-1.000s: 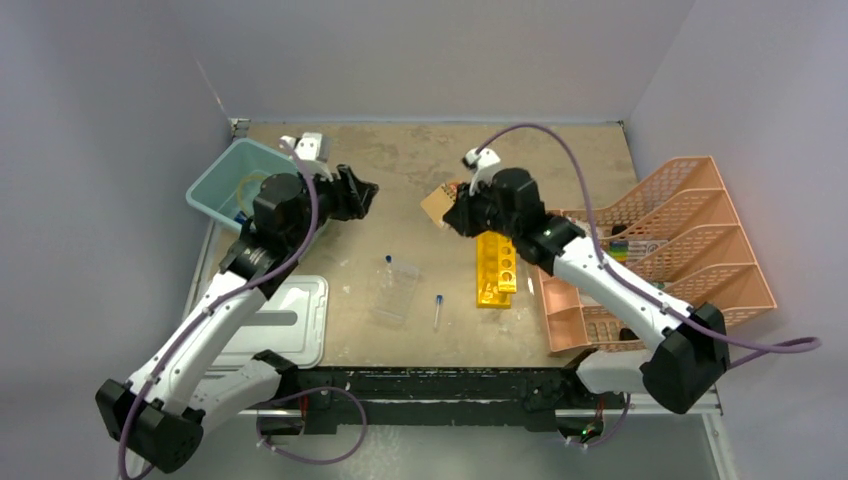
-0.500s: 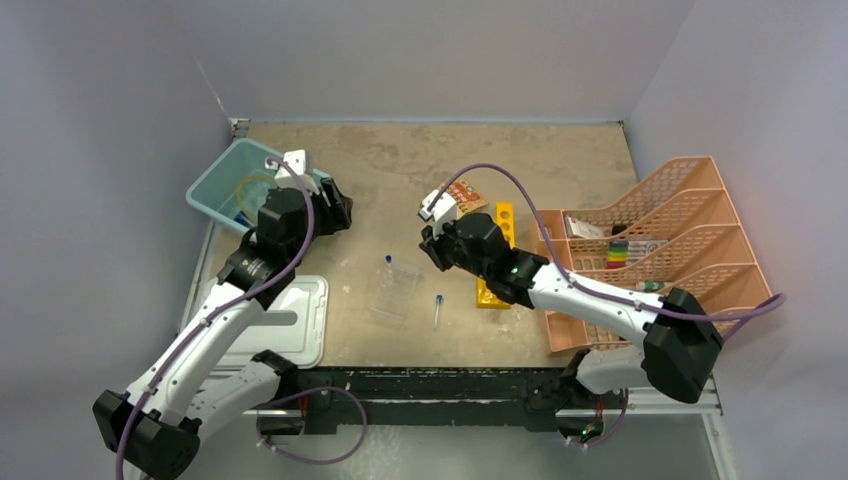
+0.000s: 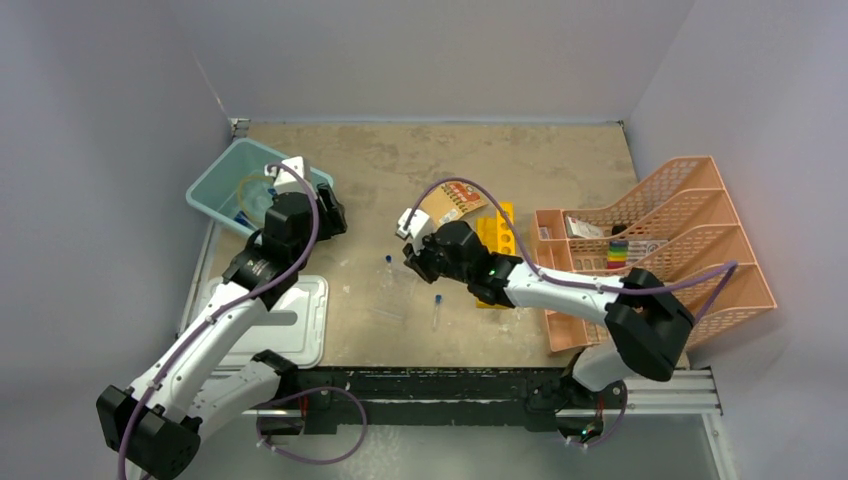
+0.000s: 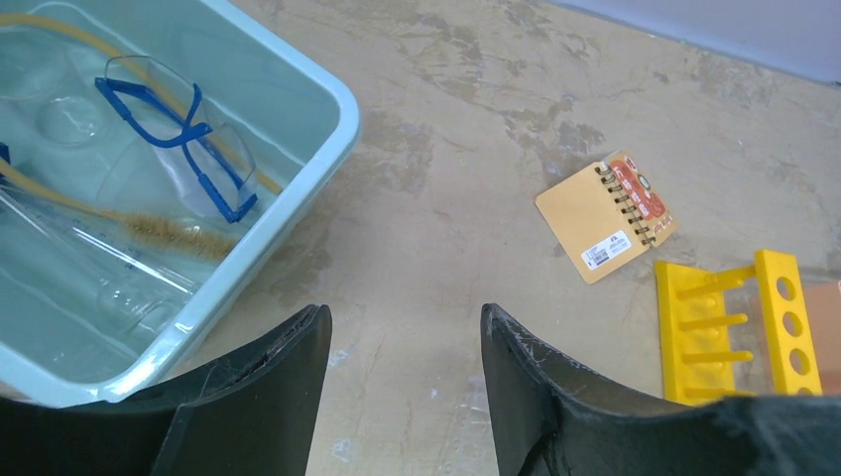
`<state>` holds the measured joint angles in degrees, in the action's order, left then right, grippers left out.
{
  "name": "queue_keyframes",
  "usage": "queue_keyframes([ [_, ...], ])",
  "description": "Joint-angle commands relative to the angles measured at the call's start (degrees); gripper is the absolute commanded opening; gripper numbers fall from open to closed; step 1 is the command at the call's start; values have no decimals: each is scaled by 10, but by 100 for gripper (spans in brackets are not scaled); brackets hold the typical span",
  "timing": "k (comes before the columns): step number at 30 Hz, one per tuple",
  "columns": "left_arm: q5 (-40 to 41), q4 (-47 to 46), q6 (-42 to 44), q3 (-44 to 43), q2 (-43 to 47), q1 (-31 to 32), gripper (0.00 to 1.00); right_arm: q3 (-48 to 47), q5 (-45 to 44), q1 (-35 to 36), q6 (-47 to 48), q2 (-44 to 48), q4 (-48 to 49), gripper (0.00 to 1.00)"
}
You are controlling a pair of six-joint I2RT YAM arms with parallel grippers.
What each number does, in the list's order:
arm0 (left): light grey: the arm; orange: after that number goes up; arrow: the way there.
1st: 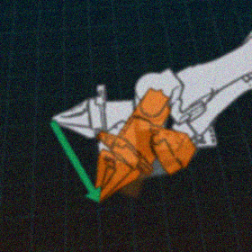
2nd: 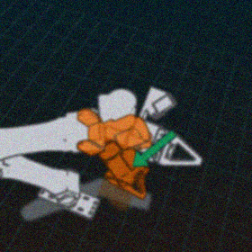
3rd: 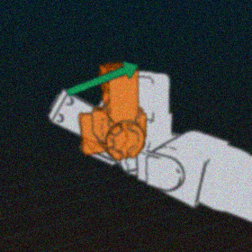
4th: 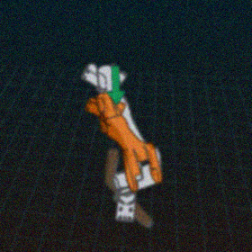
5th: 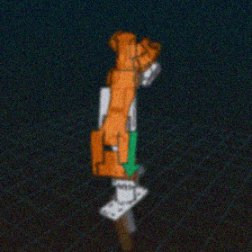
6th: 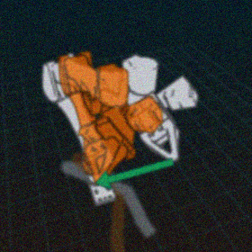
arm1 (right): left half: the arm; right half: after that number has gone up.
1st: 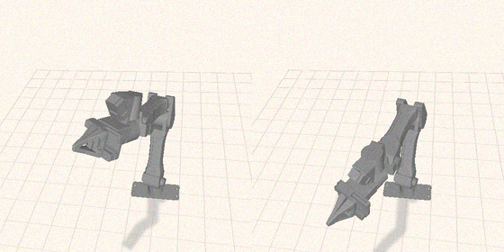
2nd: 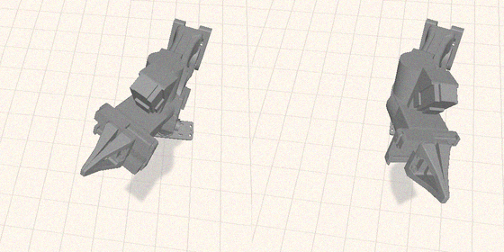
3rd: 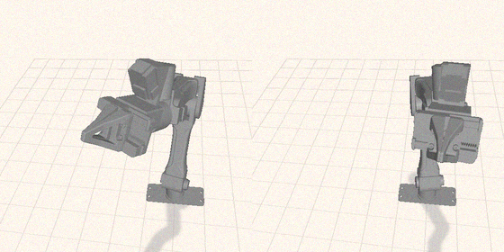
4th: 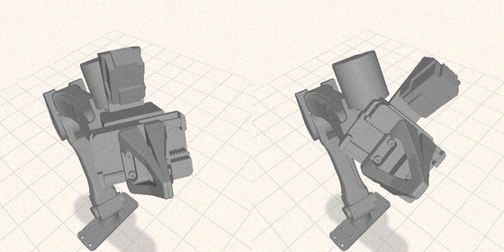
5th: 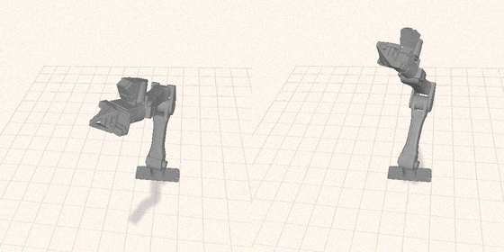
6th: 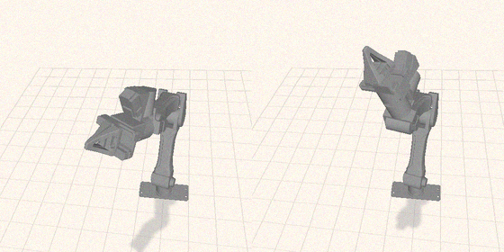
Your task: Organize the chemistry lab equipment
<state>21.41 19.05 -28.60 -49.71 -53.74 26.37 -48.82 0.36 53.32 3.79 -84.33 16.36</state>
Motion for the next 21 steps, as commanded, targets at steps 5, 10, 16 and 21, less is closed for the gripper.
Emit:
queue_keyframes([
  [5,39,4,0,-5,14,-1,56,-32,33,10,25,-35,59,10],
  [10,35,2,-1,-3,13,-1,56,-35,32,10,36,-62,93,10],
  [16,33,0,-2,-2,12,-1,56,-41,25,10,46,-85,121,9],
  [21,31,0,-2,0,9,-1,56,-47,20,10,52,-97,125,9],
])
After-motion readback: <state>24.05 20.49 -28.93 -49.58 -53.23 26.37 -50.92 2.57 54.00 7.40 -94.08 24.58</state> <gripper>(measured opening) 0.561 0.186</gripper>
